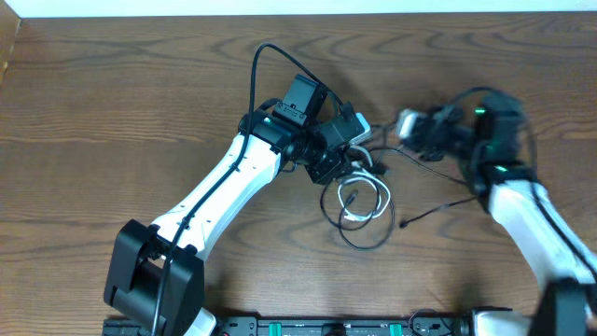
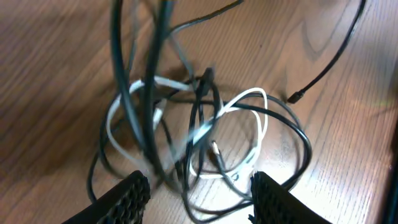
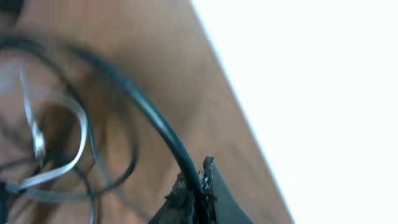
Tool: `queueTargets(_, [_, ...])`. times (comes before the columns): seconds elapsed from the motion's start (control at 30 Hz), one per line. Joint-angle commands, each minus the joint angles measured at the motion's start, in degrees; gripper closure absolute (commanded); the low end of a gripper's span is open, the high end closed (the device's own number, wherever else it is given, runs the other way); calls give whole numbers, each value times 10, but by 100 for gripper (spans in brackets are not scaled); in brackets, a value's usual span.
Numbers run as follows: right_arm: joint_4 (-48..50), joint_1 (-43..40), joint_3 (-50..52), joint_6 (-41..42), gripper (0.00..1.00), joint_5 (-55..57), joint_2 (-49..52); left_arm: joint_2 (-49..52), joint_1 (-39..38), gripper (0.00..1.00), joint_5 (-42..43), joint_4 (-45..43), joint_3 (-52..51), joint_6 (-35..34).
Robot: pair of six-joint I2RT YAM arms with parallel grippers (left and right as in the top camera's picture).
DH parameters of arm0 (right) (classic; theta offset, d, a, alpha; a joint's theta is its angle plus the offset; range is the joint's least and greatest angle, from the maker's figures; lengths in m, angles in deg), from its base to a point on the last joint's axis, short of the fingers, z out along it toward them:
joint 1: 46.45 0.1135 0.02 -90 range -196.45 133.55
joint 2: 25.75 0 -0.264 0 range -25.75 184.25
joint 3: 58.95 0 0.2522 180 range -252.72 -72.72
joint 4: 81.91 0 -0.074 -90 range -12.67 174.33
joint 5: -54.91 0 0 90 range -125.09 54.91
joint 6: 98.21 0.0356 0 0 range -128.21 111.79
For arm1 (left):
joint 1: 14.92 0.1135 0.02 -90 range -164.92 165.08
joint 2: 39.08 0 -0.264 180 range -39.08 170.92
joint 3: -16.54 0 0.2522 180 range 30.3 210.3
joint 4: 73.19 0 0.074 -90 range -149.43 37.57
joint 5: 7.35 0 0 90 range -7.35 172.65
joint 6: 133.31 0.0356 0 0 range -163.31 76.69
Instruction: Untangle cables
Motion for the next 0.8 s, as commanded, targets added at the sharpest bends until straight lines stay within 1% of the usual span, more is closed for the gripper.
queueTargets(0.0, [0,-28,-3,161,99,-5,-85,7,1,46,0,-1,1,-5])
queueTargets(0.1, [-1,-41,-4,232,99,-7,-150,7,0,47,9,-1,1,-8])
queueTargets(0.23, [0,-47,-4,300,99,-7,-225,7,0,47,23,0,1,-8])
queueTargets(0.33, [1,-47,-4,328,99,-20,-255,7,0,47,28,-1,1,-7])
queueTargets(0.47, [-2,-46,-4,355,99,-45,-260,7,0,47,67,-1,1,-7])
queueTargets(0.67, [-12,-47,-4,356,99,-49,-237,7,0,45,158,-1,1,-7])
queueTargets(0.77, [-12,-47,-4,357,99,-45,-220,7,0,29,219,-3,1,-7])
